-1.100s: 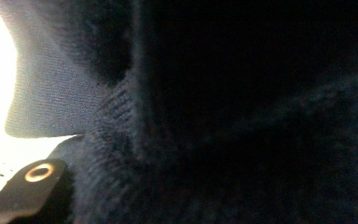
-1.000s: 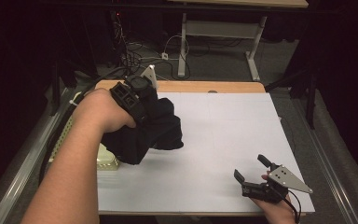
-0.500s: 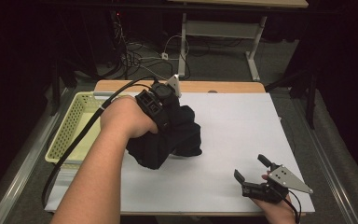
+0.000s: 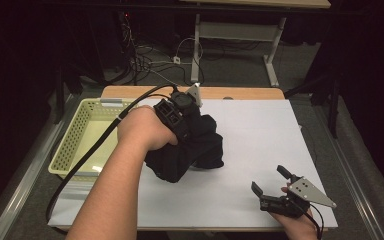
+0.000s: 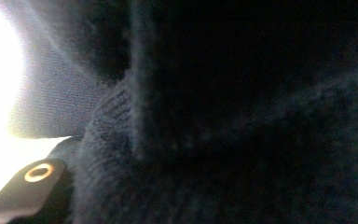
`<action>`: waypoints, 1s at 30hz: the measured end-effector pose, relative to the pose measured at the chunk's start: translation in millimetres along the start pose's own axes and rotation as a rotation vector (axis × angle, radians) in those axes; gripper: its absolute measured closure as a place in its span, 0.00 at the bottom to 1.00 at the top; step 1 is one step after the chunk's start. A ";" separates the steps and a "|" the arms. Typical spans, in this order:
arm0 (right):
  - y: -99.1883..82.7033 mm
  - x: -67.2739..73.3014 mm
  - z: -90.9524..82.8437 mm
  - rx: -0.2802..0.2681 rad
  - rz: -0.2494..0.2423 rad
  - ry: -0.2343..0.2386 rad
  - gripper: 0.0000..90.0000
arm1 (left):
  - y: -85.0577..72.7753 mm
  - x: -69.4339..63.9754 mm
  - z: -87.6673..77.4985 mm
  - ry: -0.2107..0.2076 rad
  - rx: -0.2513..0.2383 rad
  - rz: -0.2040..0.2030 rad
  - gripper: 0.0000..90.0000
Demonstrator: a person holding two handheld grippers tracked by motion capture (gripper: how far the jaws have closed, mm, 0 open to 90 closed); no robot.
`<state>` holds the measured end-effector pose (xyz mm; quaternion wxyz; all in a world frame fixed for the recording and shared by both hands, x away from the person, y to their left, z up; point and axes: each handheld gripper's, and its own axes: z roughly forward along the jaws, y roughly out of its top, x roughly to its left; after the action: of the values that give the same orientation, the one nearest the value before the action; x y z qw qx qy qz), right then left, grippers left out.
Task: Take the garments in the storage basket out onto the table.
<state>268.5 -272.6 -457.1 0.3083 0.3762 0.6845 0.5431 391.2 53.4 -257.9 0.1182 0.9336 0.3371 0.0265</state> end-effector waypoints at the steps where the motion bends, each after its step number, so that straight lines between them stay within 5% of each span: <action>1: 0.2 -0.1 -0.2 0.000 0.000 0.000 0.00 | -0.2 -0.4 0.3 -0.001 -0.016 0.001 0.72; 6: 0.2 -0.3 -0.3 -0.001 0.000 -0.001 0.00 | 0.0 -4.6 5.3 -0.004 -0.045 0.032 0.72; 10: 0.3 0.1 -0.4 -0.001 -0.002 0.000 0.00 | -2.4 -2.9 15.4 -0.029 -0.084 0.017 0.72; 22: 0.7 0.1 -1.4 0.000 0.002 -0.002 0.00 | -23.6 4.1 77.2 -0.083 -0.201 -0.031 0.72; 30: -0.3 0.5 -0.6 0.005 -0.003 -0.003 0.00 | -37.0 1.0 111.9 -0.139 -0.325 -0.052 0.71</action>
<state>267.8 -272.5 -457.2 0.3091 0.3768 0.6861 0.5402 383.3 58.8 -375.3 0.2913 0.8928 0.3433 0.0132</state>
